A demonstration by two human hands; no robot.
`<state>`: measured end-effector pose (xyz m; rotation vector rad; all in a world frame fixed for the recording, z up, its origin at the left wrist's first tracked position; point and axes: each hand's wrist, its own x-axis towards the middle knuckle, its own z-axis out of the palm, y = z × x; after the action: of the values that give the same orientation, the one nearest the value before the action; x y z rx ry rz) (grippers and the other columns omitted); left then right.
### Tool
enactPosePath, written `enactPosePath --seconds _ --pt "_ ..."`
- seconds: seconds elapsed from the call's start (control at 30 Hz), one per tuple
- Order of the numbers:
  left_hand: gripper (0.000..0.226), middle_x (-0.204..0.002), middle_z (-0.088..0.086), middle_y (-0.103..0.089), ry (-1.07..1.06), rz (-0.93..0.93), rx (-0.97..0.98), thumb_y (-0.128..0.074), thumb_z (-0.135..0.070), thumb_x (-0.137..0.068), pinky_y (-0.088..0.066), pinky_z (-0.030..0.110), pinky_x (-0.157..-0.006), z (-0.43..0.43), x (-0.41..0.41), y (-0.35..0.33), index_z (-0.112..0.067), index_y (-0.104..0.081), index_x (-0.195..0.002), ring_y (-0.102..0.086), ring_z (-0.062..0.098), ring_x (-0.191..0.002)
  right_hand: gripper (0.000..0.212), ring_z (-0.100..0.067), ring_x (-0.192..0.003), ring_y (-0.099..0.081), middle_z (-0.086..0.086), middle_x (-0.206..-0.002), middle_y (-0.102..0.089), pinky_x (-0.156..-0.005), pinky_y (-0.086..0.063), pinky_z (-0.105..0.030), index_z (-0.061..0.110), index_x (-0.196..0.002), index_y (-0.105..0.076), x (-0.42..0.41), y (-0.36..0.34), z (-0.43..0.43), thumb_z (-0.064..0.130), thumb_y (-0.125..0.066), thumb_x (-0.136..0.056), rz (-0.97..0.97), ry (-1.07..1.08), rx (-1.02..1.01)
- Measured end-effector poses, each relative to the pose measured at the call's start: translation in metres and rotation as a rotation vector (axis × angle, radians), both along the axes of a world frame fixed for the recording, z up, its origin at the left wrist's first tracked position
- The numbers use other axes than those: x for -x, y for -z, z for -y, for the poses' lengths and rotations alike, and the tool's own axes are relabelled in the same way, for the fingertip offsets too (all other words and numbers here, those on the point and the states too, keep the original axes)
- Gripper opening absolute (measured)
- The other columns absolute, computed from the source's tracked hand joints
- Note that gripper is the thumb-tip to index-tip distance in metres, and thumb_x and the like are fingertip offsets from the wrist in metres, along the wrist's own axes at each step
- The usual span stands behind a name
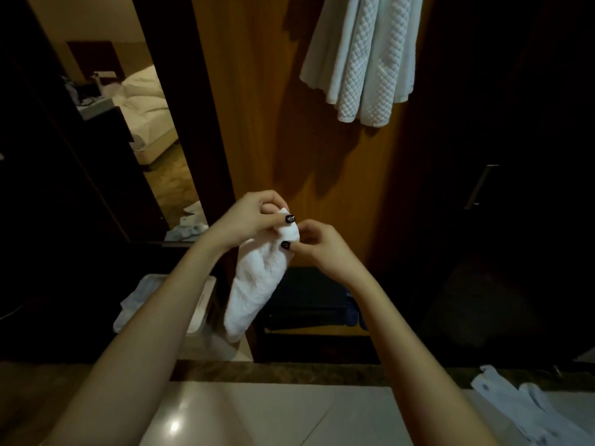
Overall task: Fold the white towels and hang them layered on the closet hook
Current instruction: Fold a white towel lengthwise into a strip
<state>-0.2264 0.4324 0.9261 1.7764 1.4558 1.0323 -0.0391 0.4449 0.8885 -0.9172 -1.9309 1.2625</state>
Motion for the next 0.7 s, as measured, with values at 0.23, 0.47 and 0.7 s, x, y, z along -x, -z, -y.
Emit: enactPosePath --seconds 0.23,0.47,0.7 --pt "0.005 -0.083 -0.013 -0.074 0.039 -0.040 0.127 -0.067 -0.028 -0.090 -0.050 0.011 -0.067 0.004 0.016 -0.003 -0.026 -0.071 -0.090 -0.069 0.000 -0.082 0.010 -0.014 -0.079 -0.061 -0.003 -0.084 -0.065 -0.070 -0.050 -0.029 0.008 -0.086 -0.062 0.001 0.003 -0.002 0.012 -0.071 -0.088 -0.145 -0.043 -0.028" --pt "0.019 -0.084 -0.006 -0.069 0.083 -0.057 0.180 -0.061 -0.026 -0.096 -0.053 0.019 -0.070 0.002 0.011 0.010 -0.013 -0.071 -0.089 -0.067 0.006 -0.081 0.009 -0.017 -0.080 -0.066 -0.006 -0.087 -0.069 -0.069 -0.051 -0.034 0.020 -0.084 -0.063 -0.015 0.001 -0.011 0.022 -0.071 -0.088 -0.132 0.088 -0.020" --pt "0.014 -0.095 -0.004 -0.064 0.029 -0.314 0.012 -0.064 -0.037 -0.091 -0.047 0.032 -0.080 -0.013 -0.008 -0.004 -0.025 -0.071 -0.087 -0.057 0.018 -0.093 0.017 -0.005 -0.068 -0.056 0.011 -0.072 -0.061 -0.059 -0.041 -0.020 0.024 -0.082 -0.063 -0.021 -0.014 -0.016 0.022 -0.059 -0.098 -0.140 0.119 -0.142"
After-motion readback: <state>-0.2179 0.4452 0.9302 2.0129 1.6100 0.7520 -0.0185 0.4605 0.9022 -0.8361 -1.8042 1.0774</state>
